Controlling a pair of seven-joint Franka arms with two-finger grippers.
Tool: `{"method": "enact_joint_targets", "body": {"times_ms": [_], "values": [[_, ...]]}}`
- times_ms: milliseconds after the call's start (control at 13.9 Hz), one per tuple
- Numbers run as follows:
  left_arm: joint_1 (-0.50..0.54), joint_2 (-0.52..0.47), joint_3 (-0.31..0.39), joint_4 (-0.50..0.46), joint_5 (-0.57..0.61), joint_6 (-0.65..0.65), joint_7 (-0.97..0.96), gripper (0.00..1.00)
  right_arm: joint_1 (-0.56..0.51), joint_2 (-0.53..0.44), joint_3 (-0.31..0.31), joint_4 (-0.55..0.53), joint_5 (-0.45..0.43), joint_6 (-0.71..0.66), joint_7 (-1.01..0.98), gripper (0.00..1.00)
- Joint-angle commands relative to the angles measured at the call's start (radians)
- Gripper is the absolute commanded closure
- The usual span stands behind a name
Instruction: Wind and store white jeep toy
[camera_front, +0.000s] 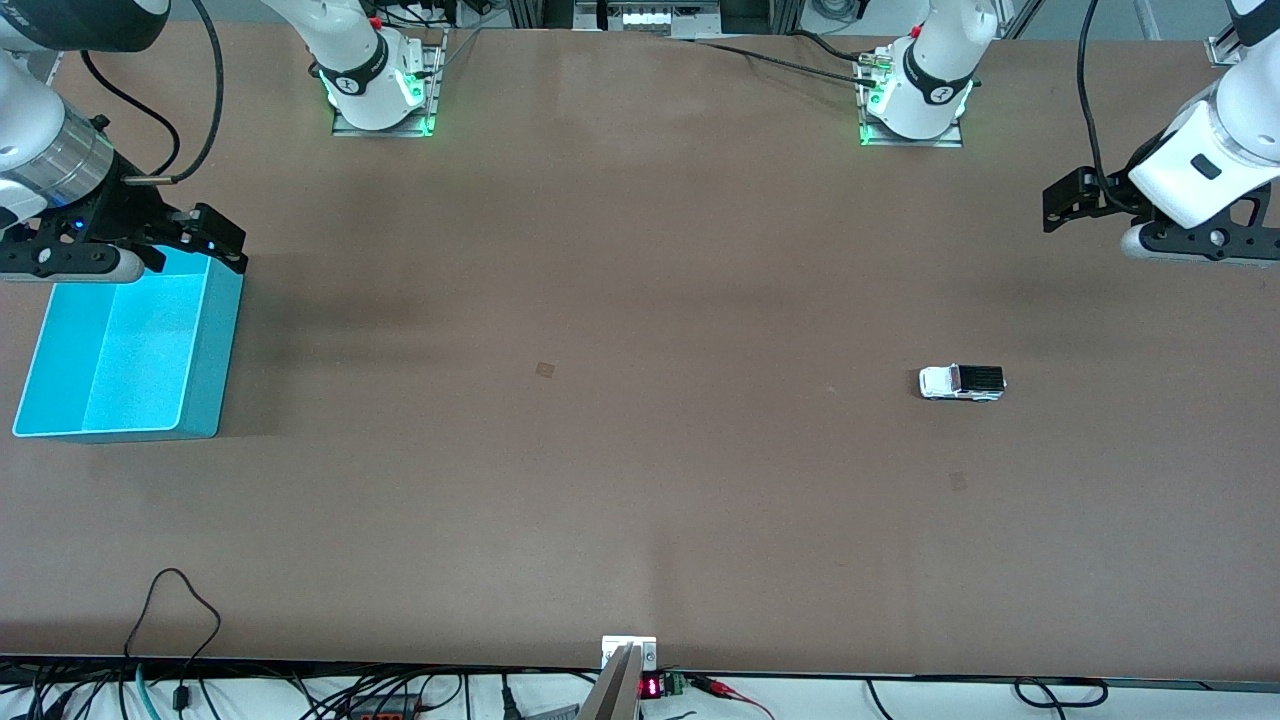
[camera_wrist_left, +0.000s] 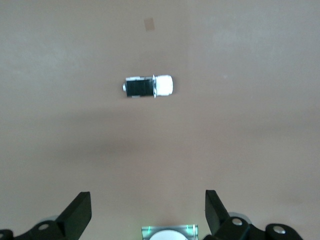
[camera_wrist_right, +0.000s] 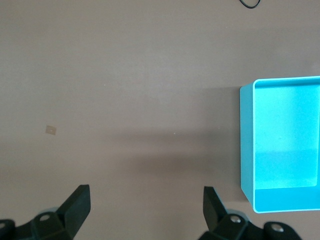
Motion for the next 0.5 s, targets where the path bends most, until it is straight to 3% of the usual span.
{"method": "enact_joint_targets", "body": {"times_ms": [0, 215, 430], "values": [[-0.014, 0.025, -0.003, 0.021, 0.022, -0.121, -0.001, 0.0, -0.002, -0.017, -0.001, -0.015, 0.0, 0.001, 0.001, 0.0], [-0.013, 0.036, -0.015, 0.018, 0.021, -0.207, 0.004, 0.0, -0.002, -0.017, -0.001, -0.015, 0.0, 0.001, 0.001, 0.0], [-0.014, 0.043, -0.015, 0.006, 0.024, -0.186, 0.092, 0.0, -0.002, -0.017, -0.001, -0.015, 0.0, 0.001, 0.001, 0.0]]}}
